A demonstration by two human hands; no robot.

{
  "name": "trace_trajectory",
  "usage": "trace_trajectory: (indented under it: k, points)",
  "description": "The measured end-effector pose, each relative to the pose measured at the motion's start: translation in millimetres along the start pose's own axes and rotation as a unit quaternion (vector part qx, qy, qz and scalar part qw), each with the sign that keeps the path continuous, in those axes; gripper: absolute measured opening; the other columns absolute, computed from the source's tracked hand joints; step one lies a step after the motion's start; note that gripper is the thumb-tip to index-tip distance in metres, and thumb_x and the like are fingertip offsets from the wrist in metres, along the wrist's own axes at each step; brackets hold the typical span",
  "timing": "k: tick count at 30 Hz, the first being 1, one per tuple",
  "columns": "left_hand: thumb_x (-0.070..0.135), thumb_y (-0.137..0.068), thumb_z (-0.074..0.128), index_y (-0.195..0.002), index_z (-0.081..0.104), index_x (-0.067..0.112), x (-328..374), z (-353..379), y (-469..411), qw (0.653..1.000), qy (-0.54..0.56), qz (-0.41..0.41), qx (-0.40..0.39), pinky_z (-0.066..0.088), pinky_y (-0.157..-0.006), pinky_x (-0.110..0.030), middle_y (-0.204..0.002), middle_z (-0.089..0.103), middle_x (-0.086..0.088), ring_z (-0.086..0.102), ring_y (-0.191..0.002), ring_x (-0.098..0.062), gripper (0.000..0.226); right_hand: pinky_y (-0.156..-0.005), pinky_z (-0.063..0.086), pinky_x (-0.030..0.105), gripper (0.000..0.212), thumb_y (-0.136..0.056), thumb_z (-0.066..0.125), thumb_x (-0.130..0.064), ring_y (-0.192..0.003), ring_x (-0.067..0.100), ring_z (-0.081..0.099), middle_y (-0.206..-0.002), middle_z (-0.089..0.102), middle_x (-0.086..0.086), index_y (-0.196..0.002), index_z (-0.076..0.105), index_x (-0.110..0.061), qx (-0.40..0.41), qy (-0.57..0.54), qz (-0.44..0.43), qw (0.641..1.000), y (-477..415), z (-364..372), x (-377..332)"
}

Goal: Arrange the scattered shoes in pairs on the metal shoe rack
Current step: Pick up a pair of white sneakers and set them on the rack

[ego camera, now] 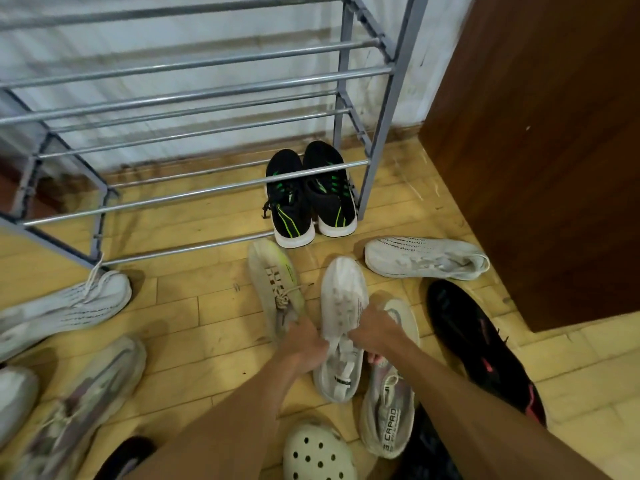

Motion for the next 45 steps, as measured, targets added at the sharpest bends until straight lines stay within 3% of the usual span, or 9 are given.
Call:
trace_trajectory:
  k: [4,9,15,18,24,27,33,39,45]
  points:
    - [0.054,-0.070,0.058,-0.128,0.050,0.016,-24.9,19.1,-49.8,1.000,0.020,0.010,0.019,0.047,-0.100,-0.044,-0.128,0.059,-0.008,0.056,-0.116,-0.025,0.070,-0.037,0.053,0.026,0.065,-0.088,0.066,-0.015,-0.038,0.015,0.063,-0.087,0.067,0.017,-0.140,0.032,0.005,-0.019,-0.100,0.040,0.994,-5.4,6.2,2.2]
    - [0.037,-0.077,0.059,-0.125,0.050,0.013,-2.3,7.7,-9.4,0.999,0.025,-0.028,0.037,0.047,-0.086,-0.032,-0.118,0.063,-0.009,0.061,-0.108,-0.028,0.054,-0.039,0.046,0.024,0.062,-0.072,0.075,-0.009,-0.066,0.021,0.060,-0.098,0.061,0.014,-0.124,0.043,-0.005,0.037,-0.182,0.058,0.981,-5.4,-0.1,11.0]
    - [0.037,-0.078,0.063,-0.127,0.056,0.017,-8.7,8.8,-9.4,0.985,0.159,-0.068,-0.011,0.054,-0.087,-0.038,-0.123,0.060,-0.008,0.060,-0.107,-0.025,0.053,-0.042,0.039,0.022,0.011,-0.071,0.068,-0.017,-0.051,0.015,0.051,-0.061,0.055,0.004,-0.068,0.062,-0.008,0.064,-0.243,0.024,0.968,10.8,-6.4,-0.5]
    - [0.024,-0.078,0.062,-0.114,0.060,0.014,8.8,-3.7,-0.3,0.985,0.169,-0.017,-0.027,0.054,-0.071,-0.037,-0.104,0.069,-0.008,0.063,-0.094,-0.023,0.037,-0.058,0.047,0.026,0.020,-0.072,0.066,-0.024,-0.068,0.017,0.060,-0.071,0.065,0.005,-0.081,0.076,-0.009,0.095,-0.208,-0.029,0.973,28.9,-28.7,-9.7]
    - [0.017,-0.087,0.050,-0.122,0.052,0.016,66.2,-117.3,53.7,0.983,-0.084,0.161,-0.014,0.049,-0.092,-0.038,-0.126,0.054,-0.005,0.055,-0.109,-0.023,0.036,-0.080,0.058,0.035,0.027,-0.075,0.072,-0.030,-0.087,0.017,0.070,-0.092,0.077,-0.002,-0.101,0.077,-0.024,0.131,-0.178,-0.155,0.963,89.5,-102.7,-48.3]
    - [0.017,-0.095,0.050,-0.112,0.052,0.014,84.2,-185.4,112.9,0.981,-0.008,0.194,0.020,0.044,-0.077,-0.026,-0.108,0.056,-0.002,0.054,-0.093,-0.019,0.018,-0.070,0.052,0.026,0.019,-0.081,0.071,-0.025,-0.076,0.011,0.065,-0.088,0.074,-0.007,-0.099,0.076,-0.026,0.161,-0.163,-0.230,0.946,143.3,-140.6,-91.9]
    - [0.030,-0.091,0.060,-0.137,0.043,0.020,77.2,-277.5,207.3,0.954,0.177,0.218,0.105,0.043,-0.065,-0.020,-0.118,0.059,0.002,0.055,-0.086,-0.007,0.050,-0.083,0.059,0.043,0.017,-0.085,0.070,-0.013,-0.090,0.021,0.073,-0.096,0.077,0.000,-0.097,0.075,-0.024,0.150,-0.206,-0.382,0.888,257.1,-178.1,-205.6]
    - [0.015,-0.089,0.064,-0.123,0.058,0.008,30.8,-354.3,283.5,0.876,0.352,0.259,0.206,0.057,-0.087,-0.045,-0.113,0.069,-0.007,0.068,-0.102,-0.027,0.035,-0.075,0.060,0.032,0.025,-0.085,0.071,-0.015,-0.081,0.013,0.070,-0.087,0.073,-0.002,-0.110,0.070,-0.015,0.144,-0.223,-0.460,0.847,337.0,-171.9,-308.1]
    - [0.016,-0.093,0.058,-0.107,0.061,0.008,-49.7,-391.9,328.4,0.812,0.457,0.240,0.272,0.059,-0.053,-0.029,-0.087,0.069,-0.004,0.067,-0.070,-0.018,0.016,-0.084,0.055,0.035,0.047,-0.077,0.075,-0.025,-0.091,0.018,0.071,-0.099,0.074,0.005,-0.122,0.062,-0.025,0.117,-0.086,-0.482,0.864,371.9,-113.0,-387.0]
Point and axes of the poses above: each hand's wrist, its own y-axis away from the middle knuckle, its own z-axis out of the palm, x = y × z, the point moved 8 cm from there along -y, towards the middle knuckle
